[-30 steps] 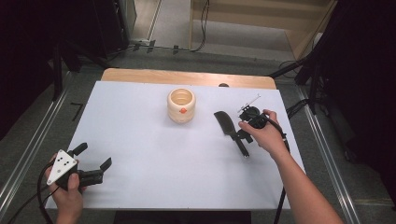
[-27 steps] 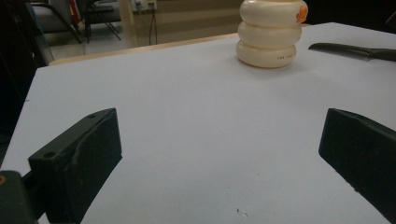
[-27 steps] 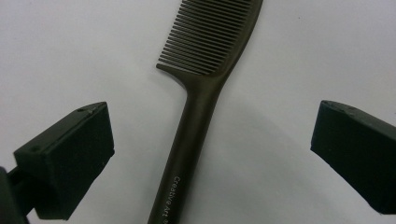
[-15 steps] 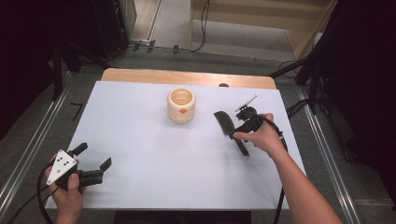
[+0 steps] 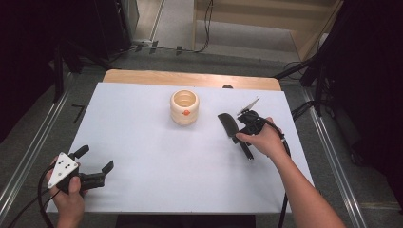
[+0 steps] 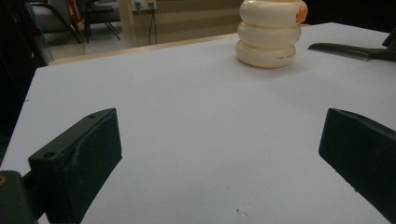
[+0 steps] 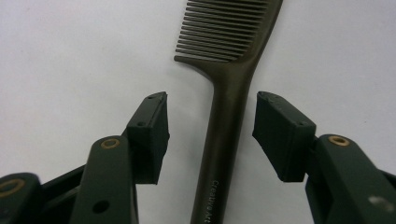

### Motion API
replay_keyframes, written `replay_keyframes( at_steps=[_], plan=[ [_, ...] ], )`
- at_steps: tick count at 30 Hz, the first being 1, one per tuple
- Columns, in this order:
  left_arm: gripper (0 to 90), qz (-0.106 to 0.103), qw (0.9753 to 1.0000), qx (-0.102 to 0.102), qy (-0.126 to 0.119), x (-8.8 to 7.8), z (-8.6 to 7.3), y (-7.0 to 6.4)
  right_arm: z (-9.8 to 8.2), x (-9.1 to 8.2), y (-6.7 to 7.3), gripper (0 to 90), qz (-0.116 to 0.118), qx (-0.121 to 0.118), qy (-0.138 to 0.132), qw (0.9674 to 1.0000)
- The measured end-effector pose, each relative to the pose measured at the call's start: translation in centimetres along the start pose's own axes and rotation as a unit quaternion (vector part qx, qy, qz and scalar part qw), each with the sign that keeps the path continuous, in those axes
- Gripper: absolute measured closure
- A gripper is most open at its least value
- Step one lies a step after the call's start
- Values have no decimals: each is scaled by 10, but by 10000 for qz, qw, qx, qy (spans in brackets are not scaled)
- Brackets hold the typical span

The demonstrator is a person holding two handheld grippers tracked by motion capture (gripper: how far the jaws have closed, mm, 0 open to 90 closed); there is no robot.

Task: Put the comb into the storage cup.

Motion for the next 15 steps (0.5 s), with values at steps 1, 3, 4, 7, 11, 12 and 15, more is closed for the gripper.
replay_keyframes(
  at_steps=[1,3,4,7,11,12,15],
  plan=[
    [0,1,10000,0,1,0,0,0,0,1,0,455,4,15,2,10000],
    [0,0,10000,1,2,0,0,0,0,2,-1,475,-52,18,9,10000],
    [0,0,10000,1,2,0,0,0,0,2,-1,488,-70,50,33,10000],
    [0,0,10000,2,1,0,0,0,-1,4,-3,509,-134,108,82,9998],
    [0,-2,10000,4,2,0,0,0,-2,6,-5,544,-185,158,115,9996],
    [0,-1,10000,1,2,0,0,0,-2,6,-5,544,-185,158,115,9996],
    [0,-1,10000,0,-1,0,0,0,-3,8,-6,571,-161,249,148,9995]
  ],
)
Point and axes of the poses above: each handheld gripper's, and its own axes: x roughly forward along the jaws, z roughly out of its top, y roughly to its left, the point moved 10 cm from there along x, roughly forward along the jaws, and after that the axes turned 14 degrees about z, right-handed, at the moved point
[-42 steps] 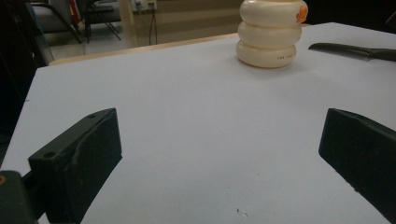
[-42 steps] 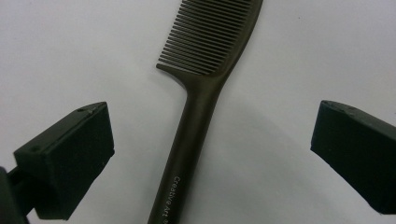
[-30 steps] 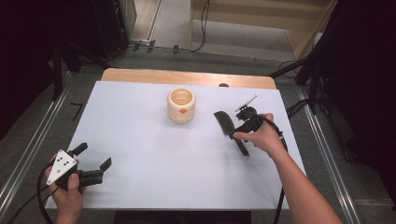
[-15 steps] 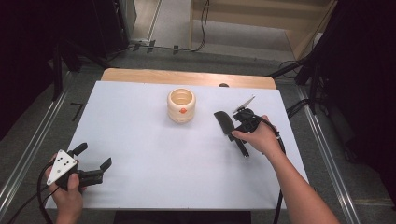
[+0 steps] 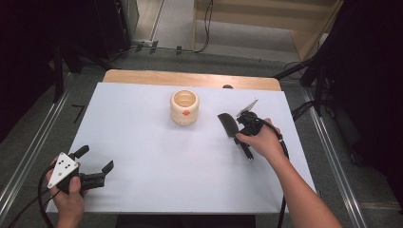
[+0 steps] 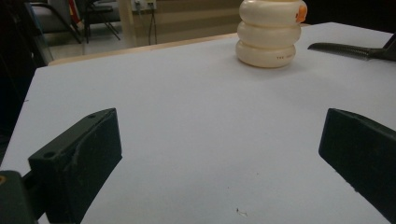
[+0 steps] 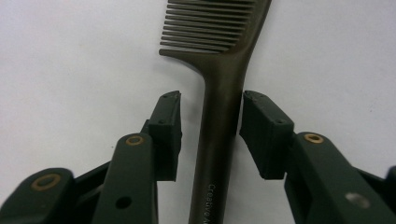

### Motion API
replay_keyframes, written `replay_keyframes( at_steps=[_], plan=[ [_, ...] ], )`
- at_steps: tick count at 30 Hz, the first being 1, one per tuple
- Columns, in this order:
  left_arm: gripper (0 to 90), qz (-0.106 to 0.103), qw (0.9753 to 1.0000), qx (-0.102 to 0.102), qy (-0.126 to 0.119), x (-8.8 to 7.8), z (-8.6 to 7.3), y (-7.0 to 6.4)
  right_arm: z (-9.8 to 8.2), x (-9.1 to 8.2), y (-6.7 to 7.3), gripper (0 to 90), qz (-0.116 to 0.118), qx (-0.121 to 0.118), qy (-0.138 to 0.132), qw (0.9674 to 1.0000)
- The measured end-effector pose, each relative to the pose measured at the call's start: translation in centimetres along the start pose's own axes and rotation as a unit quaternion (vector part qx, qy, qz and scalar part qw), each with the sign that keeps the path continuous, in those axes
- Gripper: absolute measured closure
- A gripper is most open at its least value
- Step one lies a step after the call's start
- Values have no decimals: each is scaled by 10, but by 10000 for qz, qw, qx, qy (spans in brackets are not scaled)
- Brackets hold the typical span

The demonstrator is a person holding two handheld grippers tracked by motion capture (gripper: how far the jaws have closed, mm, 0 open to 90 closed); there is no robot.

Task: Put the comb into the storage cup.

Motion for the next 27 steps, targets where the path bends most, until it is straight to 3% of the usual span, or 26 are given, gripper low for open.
replay_keyframes(
  at_steps=[6,19,27],
  plan=[
    [0,2,10000,2,2,0,0,0,-1,4,-2,590,-12,73,7,10000],
    [0,-1,10000,-4,-5,0,0,0,-1,4,-5,697,-300,186,-7,9994],
    [0,-3,10000,1,-6,0,0,0,-1,3,-5,702,-213,266,-95,9994]
  ],
)
Point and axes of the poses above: each handheld gripper's, and its own axes: x roughly forward along the jaws, z roughly out of its top, y roughly to its left, the point moved 10 cm from there along x, roughly forward along the jaws, and after that the axes turned 14 degrees about z, right-handed, at the moved point
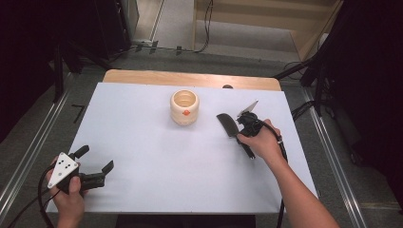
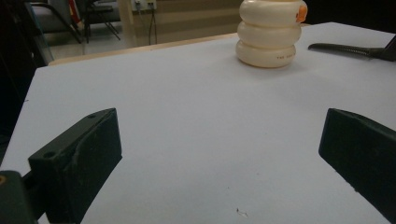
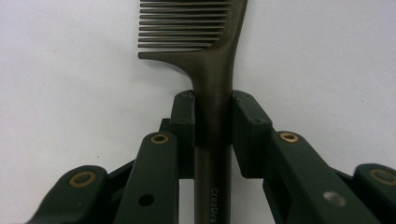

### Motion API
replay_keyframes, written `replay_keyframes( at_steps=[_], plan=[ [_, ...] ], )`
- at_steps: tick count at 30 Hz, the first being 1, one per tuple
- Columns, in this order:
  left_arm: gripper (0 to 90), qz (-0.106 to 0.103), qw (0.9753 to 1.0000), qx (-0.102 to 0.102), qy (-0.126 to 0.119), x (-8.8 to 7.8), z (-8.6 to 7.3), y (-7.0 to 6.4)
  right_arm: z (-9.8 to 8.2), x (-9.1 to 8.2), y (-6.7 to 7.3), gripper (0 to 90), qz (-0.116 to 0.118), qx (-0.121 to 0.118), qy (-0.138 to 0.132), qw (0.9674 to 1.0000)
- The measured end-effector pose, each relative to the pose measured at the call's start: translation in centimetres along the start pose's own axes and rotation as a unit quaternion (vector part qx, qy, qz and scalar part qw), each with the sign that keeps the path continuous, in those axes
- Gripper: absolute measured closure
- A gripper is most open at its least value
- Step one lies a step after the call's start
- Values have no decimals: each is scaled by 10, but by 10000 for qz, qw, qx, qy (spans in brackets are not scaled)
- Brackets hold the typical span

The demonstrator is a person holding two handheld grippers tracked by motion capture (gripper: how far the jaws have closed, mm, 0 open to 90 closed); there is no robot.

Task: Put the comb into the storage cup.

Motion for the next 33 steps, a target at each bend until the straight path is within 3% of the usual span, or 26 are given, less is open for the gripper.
replay_keyframes(
  at_steps=[6,19,33],
  plan=[
    [0,-1,10000,4,0,0,0,0,1,-2,-2,704,-38,10,-113,9999],
    [0,18,10000,7,0,0,0,0,2,-17,-2,704,180,42,-623,9979],
    [0,12,10000,14,-2,0,0,0,9,-38,8,704,470,-114,-1388,9891]
  ],
)
Point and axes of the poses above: each handheld gripper's, and its own axes: x roughly forward along the jaws, z roughly out of its top, y roughly to its left, the point moved 10 cm from there along x, roughly forward along the jaws, and after that the axes turned 14 degrees about z, right-handed, at the moved point
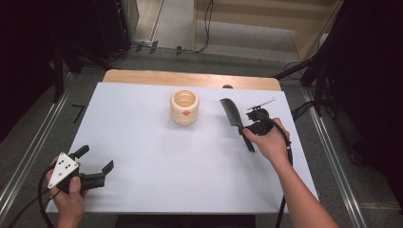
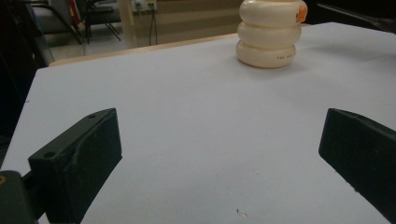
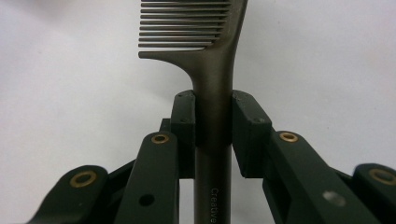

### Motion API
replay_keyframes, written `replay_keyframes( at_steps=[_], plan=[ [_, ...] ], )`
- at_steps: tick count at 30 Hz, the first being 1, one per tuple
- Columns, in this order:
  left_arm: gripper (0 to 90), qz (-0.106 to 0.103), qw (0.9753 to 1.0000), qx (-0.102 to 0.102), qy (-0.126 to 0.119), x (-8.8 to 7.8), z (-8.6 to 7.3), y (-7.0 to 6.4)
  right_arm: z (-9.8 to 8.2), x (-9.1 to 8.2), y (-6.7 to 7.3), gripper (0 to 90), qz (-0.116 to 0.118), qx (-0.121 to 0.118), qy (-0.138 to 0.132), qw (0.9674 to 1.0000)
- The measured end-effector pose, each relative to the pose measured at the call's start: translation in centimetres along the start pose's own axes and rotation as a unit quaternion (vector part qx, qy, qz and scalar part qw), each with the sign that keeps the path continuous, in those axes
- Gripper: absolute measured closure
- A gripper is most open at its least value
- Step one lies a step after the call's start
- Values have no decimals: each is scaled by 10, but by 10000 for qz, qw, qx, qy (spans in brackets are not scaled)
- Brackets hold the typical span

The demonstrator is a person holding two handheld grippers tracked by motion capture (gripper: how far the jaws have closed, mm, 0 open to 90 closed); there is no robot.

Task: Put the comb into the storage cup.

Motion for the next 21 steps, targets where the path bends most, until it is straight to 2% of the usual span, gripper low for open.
replay_keyframes(
  at_steps=[9,21],
  plan=[
    [0,-1,10000,12,7,0,0,0,6,-7,12,704,155,-119,-365,9991],
    [0,3,10000,29,-5,0,0,0,11,-13,26,703,397,-235,-874,9951]
  ],
)
Point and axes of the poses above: each handheld gripper's, and its own axes: x roughly forward along the jaws, z roughly out of its top, y roughly to its left, the point moved 10 cm from there along x, roughly forward along the jaws, and after that the axes turned 14 degrees about z, right-handed, at the moved point
